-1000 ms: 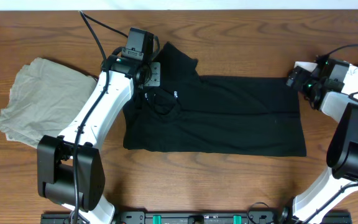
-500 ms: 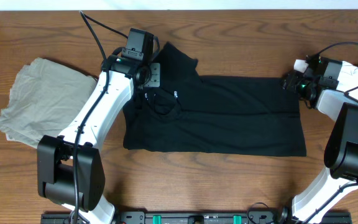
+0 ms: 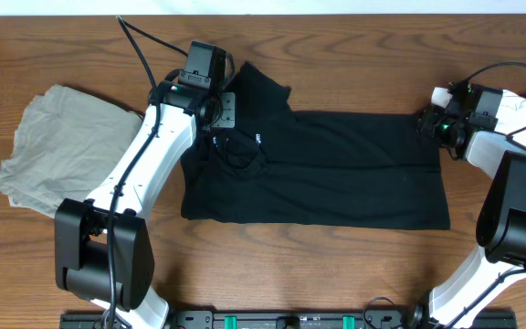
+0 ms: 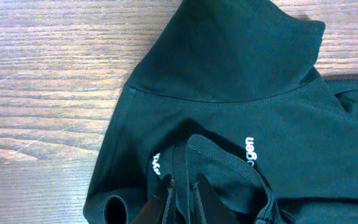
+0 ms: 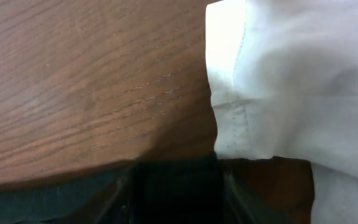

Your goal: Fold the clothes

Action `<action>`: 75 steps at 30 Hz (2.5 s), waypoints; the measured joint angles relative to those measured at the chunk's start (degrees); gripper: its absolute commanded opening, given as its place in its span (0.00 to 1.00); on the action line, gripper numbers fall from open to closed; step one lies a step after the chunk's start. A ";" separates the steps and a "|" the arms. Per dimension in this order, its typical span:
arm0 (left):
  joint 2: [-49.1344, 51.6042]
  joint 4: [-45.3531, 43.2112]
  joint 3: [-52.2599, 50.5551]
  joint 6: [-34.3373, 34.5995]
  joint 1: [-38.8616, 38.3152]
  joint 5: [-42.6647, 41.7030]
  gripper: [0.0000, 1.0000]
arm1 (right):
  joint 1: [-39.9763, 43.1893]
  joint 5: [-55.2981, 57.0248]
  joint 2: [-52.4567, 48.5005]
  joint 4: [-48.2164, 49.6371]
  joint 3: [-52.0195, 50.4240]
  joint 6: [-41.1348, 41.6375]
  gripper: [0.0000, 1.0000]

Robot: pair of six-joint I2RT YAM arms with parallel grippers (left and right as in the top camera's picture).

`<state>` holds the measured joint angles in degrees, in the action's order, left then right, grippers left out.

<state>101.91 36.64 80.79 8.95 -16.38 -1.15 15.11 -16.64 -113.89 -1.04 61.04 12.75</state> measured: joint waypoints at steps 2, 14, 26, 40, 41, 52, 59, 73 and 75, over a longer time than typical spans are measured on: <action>0.00 0.00 0.00 0.00 0.00 0.00 0.12 | 0.00 -0.17 0.00 -0.04 -0.04 0.22 0.20; 0.00 -1.05 0.00 -0.98 0.00 -0.61 0.12 | -0.02 -0.42 -0.09 -0.44 -0.39 3.17 0.01; 4.22 -8.96 0.74 -7.76 0.00 -7.32 0.33 | -0.04 -0.42 -0.09 -0.70 -0.39 3.39 0.01; 22.69 -29.46 8.96 -8.85 2.14 -7.96 0.78 | -0.04 -0.50 -0.07 -1.79 -0.22 3.39 0.01; 23.34 -31.15 9.16 -9.05 2.14 -7.96 0.78 | -0.04 -0.50 -0.07 -1.79 -0.22 3.39 0.01; 31.52 -39.34 9.81 -11.82 2.08 -8.07 0.79 | -0.04 -0.50 -0.07 -1.77 -0.22 3.39 0.01; 31.95 -40.41 9.81 -13.42 2.08 -9.64 0.56 | -0.04 -0.50 -0.07 -1.70 -0.22 3.39 0.01; 30.01 -30.51 10.67 -14.36 2.21 -13.73 0.06 | -0.04 -0.50 -0.02 -1.55 -0.22 2.91 0.01; 28.35 -27.52 10.40 -14.34 2.21 -13.81 0.06 | -0.04 -0.48 0.07 -1.62 -0.22 2.86 0.01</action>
<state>130.26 9.13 91.20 -5.39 -14.17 -14.96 15.07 -17.12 -113.82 -2.66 60.82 15.62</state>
